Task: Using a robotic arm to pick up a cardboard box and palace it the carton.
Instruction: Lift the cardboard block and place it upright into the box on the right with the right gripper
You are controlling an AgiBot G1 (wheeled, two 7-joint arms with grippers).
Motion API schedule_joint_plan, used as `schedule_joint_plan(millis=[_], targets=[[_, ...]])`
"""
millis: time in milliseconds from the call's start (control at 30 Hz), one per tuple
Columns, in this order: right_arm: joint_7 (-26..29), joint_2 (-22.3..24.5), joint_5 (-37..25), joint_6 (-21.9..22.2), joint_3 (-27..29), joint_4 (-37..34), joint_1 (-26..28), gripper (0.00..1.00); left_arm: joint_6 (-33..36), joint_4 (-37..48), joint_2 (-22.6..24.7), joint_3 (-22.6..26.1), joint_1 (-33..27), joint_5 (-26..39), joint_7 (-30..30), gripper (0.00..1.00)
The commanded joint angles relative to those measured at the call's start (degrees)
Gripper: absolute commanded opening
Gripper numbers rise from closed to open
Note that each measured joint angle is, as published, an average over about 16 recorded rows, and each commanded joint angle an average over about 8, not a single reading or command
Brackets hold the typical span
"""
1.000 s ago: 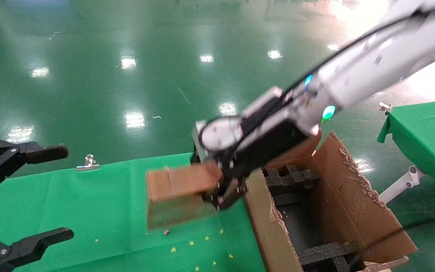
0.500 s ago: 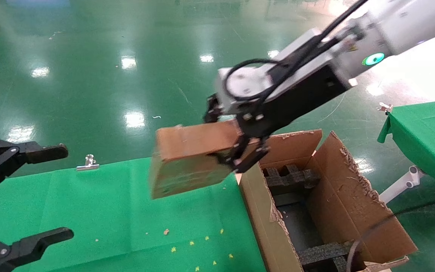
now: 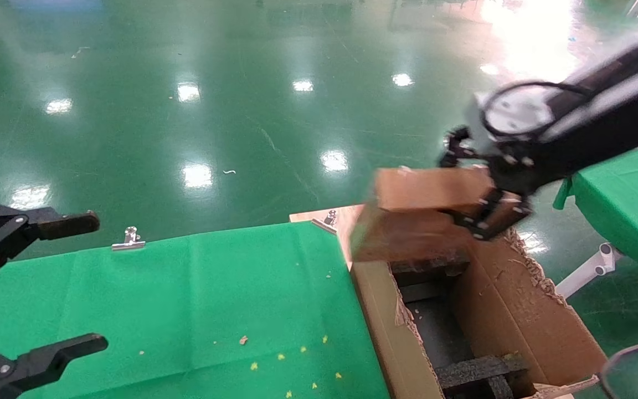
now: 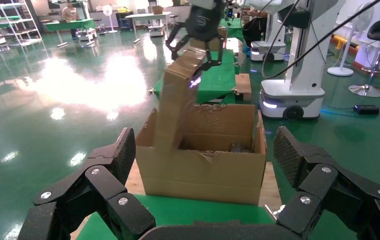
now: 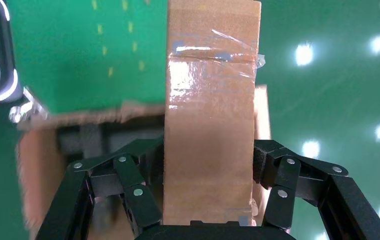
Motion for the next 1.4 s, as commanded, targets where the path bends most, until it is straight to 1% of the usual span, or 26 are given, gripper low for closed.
schedule_joint_plan(millis=[33, 133, 267, 367, 500, 633, 767, 933, 1067, 1233, 1400], targets=[[0.22, 1.57, -0.62, -0.02, -2.94, 0.39, 2.05, 0.0, 0.0, 0.0, 0.0, 0.0, 0.0, 0.0, 0.0, 1.0], [0.51, 3.24, -0.73, 0.12, -6.65, -0.29, 3.99, 0.0, 0.0, 0.0, 0.0, 0.0, 0.0, 0.0, 0.0, 1.0], [0.72, 4.77, -0.2, 0.5, -10.55, -1.92, 4.98, 0.0, 0.0, 0.0, 0.0, 0.01, 0.0, 0.0, 0.0, 1.0], [1.32, 5.46, 0.52, 0.93, -12.81, -3.76, 4.42, 0.0, 0.0, 0.0, 0.0, 0.01, 0.0, -0.01, 0.0, 1.0], [3.07, 6.28, 1.76, 2.06, -14.78, -6.82, 2.28, 0.0, 0.0, 0.0, 0.0, 0.01, 0.0, -0.01, 0.01, 1.0], [6.1, 7.87, 3.84, 4.53, -15.61, -10.28, -0.91, 0.0, -0.01, 0.0, -0.01, 0.02, 0.0, -0.01, 0.01, 1.0], [9.83, 10.29, 7.32, 7.72, -15.69, -12.99, -4.83, 0.0, -0.01, 0.0, -0.01, 0.02, 0.0, -0.01, 0.01, 1.0], [14.41, 13.45, 12.0, 11.49, -15.74, -14.68, -9.66, 0.0, -0.01, 0.0, -0.01, 0.02, -0.01, -0.01, 0.01, 1.0], [17.39, 16.06, 14.86, 14.32, -15.85, -14.87, -12.51, 0.0, -0.01, 0.0, -0.01, 0.03, -0.01, -0.02, 0.01, 1.0], [19.26, 18.69, 17.47, 16.89, -15.87, -14.23, -14.44, 0.0, -0.02, 0.01, -0.01, 0.03, 0.0, -0.02, 0.02, 1.0], [19.53, 19.69, 18.47, 18.0, -16.01, -13.71, -15.26, 0.0, -0.02, 0.02, -0.02, 0.03, 0.0, -0.03, 0.02, 1.0]])
